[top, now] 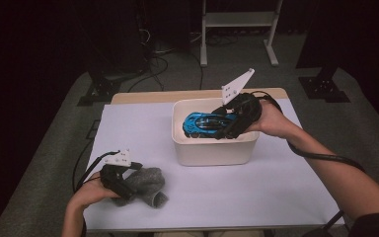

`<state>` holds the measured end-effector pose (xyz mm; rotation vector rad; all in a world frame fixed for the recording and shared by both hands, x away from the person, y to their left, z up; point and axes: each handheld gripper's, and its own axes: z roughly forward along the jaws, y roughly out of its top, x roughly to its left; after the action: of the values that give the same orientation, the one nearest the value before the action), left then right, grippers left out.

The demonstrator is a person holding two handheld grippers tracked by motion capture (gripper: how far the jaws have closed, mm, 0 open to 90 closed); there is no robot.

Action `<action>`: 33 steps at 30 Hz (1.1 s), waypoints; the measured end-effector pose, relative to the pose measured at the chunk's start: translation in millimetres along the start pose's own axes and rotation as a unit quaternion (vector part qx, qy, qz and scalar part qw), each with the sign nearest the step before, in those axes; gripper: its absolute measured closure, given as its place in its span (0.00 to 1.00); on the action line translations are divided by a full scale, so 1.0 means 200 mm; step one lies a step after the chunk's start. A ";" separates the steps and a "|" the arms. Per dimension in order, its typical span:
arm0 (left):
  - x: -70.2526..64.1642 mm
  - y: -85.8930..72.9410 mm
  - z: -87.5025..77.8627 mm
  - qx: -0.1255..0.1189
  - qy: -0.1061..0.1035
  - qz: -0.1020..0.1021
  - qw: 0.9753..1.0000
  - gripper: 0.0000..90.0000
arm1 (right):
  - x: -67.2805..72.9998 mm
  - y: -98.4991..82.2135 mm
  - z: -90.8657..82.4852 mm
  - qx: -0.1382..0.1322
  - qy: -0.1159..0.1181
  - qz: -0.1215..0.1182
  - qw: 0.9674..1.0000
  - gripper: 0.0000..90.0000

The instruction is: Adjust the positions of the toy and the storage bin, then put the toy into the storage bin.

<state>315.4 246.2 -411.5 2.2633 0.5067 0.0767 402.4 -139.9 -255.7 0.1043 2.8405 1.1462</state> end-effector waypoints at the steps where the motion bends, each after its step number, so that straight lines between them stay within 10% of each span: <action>1: 0.00 0.00 0.00 0.000 0.002 0.000 1.000 0.04 | -0.01 0.00 0.00 0.000 0.001 0.001 1.000 0.28; 33: -0.01 -0.01 -0.04 -0.003 0.011 -0.001 1.000 0.04 | -0.24 -0.07 0.13 0.014 0.006 0.025 1.000 0.28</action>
<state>311.4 252.7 -408.0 2.2594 0.5193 0.1025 452.6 -136.1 -281.1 0.1714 2.8815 1.1206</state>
